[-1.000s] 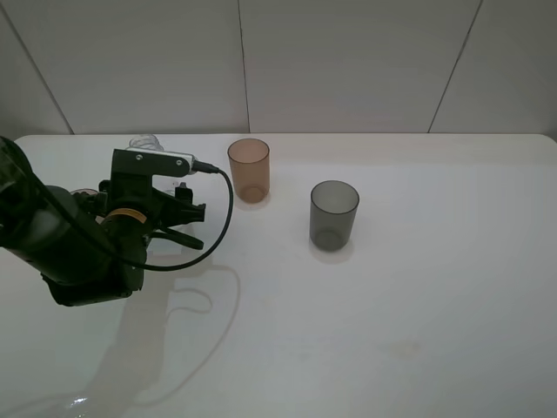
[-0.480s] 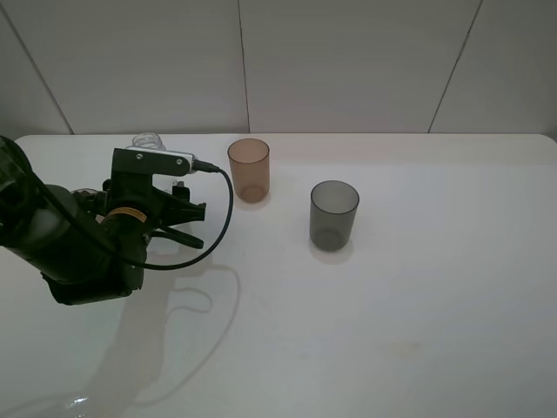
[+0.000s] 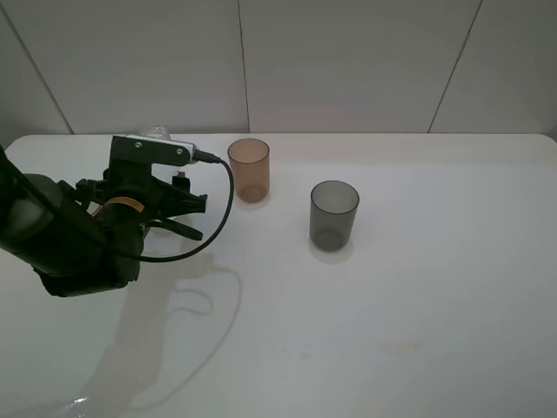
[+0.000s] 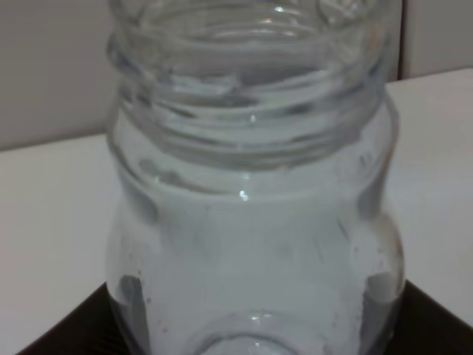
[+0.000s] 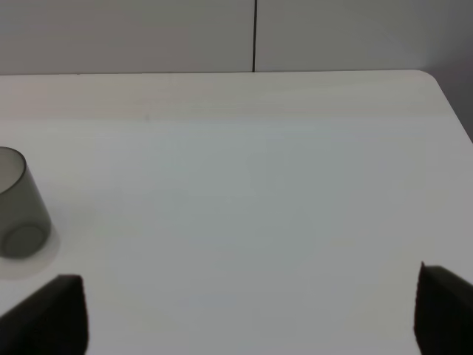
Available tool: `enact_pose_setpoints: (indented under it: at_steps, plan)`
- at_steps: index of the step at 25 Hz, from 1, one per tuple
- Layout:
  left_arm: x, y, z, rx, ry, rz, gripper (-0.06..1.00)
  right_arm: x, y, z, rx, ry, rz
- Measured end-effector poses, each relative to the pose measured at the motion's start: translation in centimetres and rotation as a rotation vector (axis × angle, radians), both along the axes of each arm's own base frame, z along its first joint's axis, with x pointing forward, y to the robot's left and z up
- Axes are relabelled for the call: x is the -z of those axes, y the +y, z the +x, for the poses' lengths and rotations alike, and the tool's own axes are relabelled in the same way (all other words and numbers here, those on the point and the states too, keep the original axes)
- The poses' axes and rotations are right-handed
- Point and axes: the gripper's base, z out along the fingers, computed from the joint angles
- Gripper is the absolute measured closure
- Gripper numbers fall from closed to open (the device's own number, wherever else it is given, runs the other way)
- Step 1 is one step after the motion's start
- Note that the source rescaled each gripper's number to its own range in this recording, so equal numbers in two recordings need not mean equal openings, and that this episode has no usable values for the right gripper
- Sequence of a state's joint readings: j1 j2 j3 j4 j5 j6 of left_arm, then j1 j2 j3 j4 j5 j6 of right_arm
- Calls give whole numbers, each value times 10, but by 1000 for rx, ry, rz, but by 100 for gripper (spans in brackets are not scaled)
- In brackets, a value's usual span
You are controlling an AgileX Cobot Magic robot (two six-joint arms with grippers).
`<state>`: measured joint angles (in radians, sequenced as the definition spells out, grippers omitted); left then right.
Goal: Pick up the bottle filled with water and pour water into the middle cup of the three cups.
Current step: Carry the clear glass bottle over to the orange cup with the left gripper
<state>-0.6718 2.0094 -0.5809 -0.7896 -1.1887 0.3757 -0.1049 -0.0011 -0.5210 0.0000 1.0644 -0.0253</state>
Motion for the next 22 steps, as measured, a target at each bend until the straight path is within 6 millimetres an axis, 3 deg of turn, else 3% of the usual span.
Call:
enact_pose_setpoints:
  at_steps: [7,12,16,22]
  plan:
    - [-64,0,-1,37,-136,41,94,0,0,0,0,0,0]
    - [-97,-5,-3,120,-96,153,94,0,0,0,0,0,0]
    - [-108,-13,-4,250,-14,289,94,0,0,0,0,0,0]
    - [-102,-23,-8,424,97,478,94,0,0,0,0,0,0]
